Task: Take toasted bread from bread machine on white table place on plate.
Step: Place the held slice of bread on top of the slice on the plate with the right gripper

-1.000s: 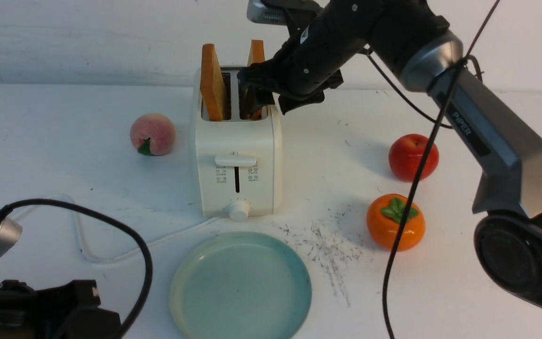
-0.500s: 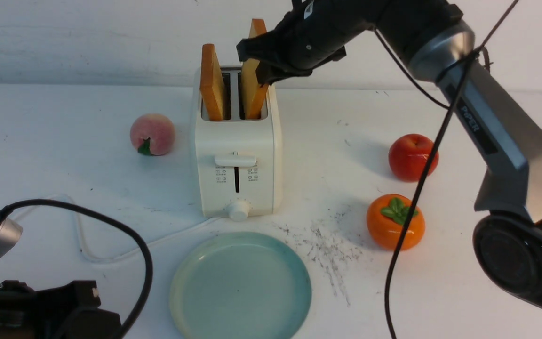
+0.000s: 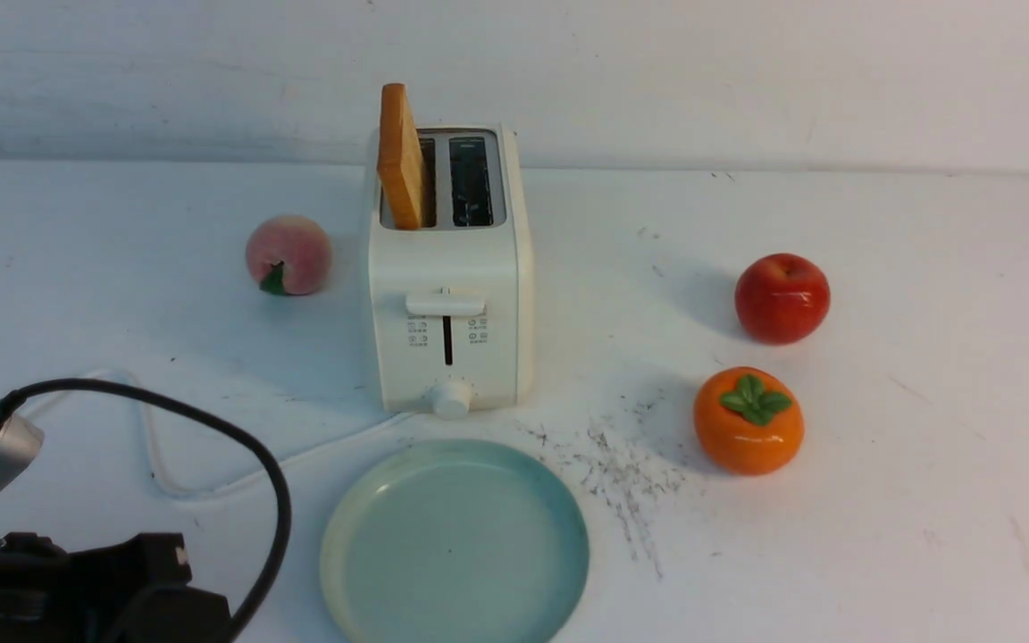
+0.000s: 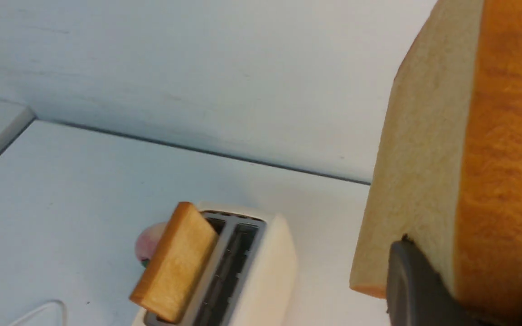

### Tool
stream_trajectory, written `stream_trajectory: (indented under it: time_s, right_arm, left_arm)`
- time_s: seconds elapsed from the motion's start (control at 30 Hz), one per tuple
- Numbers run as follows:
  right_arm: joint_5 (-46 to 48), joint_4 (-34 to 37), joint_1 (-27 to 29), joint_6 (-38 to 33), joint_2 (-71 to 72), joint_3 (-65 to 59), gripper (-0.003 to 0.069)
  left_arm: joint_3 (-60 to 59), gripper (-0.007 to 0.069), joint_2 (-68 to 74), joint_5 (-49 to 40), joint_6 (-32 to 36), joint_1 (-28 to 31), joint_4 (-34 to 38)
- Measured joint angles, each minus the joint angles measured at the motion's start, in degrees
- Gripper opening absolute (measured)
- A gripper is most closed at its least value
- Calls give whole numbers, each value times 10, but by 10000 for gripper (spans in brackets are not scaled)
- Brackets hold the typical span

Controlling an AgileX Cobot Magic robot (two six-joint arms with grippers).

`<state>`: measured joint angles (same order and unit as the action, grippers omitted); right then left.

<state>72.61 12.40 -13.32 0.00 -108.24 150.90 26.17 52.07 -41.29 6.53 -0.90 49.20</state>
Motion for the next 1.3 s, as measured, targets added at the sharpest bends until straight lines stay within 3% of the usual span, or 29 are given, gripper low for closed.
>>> stream_trajectory:
  time_s: [0.07,0.1,0.13,0.17,0.3,0.43,0.5,0.53,0.6,0.77,0.93,1.3]
  right_arm:
    - [0,1,12,-7,41,-68,87]
    - [-1,4,19,-18,104,-187,87]
    - [-1,5,19,-18,110,-187,87]
    - [0,15,21,-28,153,-302,87]
    - [-13,101,22,-75,231,-554,87]
    - [-107,364,22,-245,276,-836,87]
    - [-123,423,21,-291,276,-878,87]
    - [-144,518,19,-371,269,-938,87]
    - [-160,597,10,-442,251,-976,87]
    - [-198,706,-42,-536,187,-994,87]
    - [-234,722,-102,-552,112,-968,87]
    - [-248,727,-121,-557,35,-939,87]
  left_arm:
    - [0,-4,0,2,0,0,-1]
    - [0,-4,0,3,0,0,-1]
    - [0,-4,0,4,1,0,-1]
    - [0,-3,0,4,1,0,-1]
    - [0,-1,0,6,2,0,-2]
    - [0,1,0,6,2,0,-2]
    - [0,3,0,6,2,0,-2]
    - [0,4,0,6,2,0,-2]
    - [0,7,0,6,2,0,-2]
    - [0,15,0,6,2,0,-2]
    - [0,17,0,6,2,0,-1]
    - [0,30,0,6,2,0,5]
